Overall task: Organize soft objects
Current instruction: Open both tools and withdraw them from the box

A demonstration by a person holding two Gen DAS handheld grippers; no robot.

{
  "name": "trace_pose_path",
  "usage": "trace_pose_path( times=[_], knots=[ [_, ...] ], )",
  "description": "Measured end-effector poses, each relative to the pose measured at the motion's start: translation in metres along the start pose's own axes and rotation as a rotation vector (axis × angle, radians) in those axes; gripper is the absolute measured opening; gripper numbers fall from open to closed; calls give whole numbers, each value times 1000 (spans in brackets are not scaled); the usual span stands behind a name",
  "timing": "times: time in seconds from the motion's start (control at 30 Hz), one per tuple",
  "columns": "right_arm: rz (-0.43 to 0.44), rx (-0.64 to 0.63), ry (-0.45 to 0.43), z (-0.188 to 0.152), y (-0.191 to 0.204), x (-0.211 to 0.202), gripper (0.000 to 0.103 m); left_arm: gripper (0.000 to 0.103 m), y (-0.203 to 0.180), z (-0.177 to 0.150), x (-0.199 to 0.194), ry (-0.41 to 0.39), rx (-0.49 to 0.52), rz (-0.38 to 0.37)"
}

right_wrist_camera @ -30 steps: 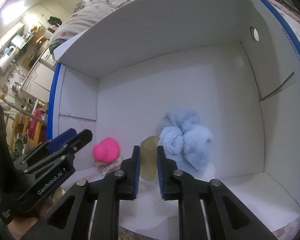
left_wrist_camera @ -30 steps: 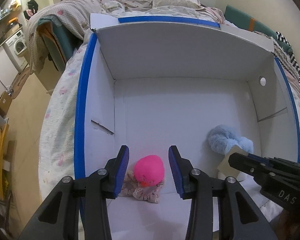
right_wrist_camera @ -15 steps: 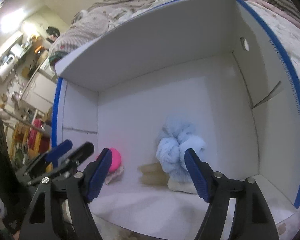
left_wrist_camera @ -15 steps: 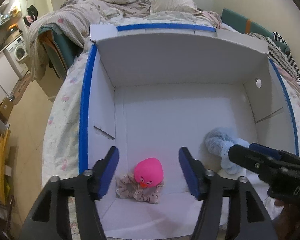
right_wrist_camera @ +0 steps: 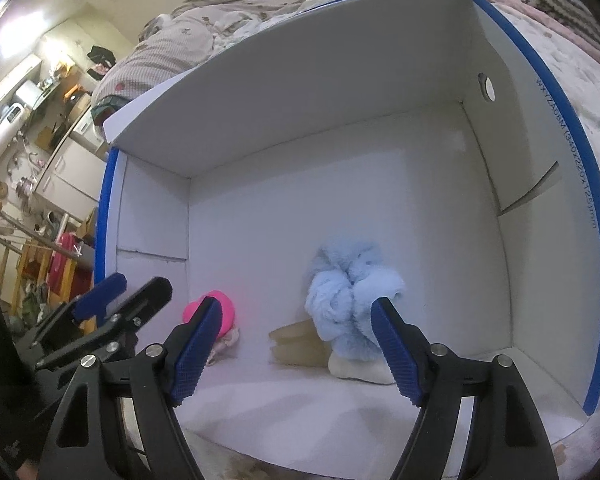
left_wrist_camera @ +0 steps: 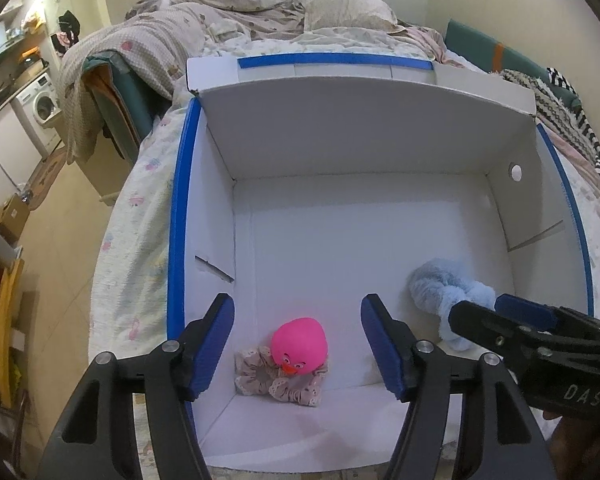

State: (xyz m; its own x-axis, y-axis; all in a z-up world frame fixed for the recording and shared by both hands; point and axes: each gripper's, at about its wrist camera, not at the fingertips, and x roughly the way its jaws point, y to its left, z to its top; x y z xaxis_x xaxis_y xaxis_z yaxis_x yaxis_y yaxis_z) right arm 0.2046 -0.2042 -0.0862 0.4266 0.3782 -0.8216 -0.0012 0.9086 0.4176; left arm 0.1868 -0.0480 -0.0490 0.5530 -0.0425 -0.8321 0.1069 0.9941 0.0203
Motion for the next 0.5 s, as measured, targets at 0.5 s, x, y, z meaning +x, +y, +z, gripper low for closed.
trace_pose_path(
  times=[0.5],
  knots=[
    [2,-2,-29,-13,0,-23,81,63,5,-13,-32,-61,27,56]
  ],
)
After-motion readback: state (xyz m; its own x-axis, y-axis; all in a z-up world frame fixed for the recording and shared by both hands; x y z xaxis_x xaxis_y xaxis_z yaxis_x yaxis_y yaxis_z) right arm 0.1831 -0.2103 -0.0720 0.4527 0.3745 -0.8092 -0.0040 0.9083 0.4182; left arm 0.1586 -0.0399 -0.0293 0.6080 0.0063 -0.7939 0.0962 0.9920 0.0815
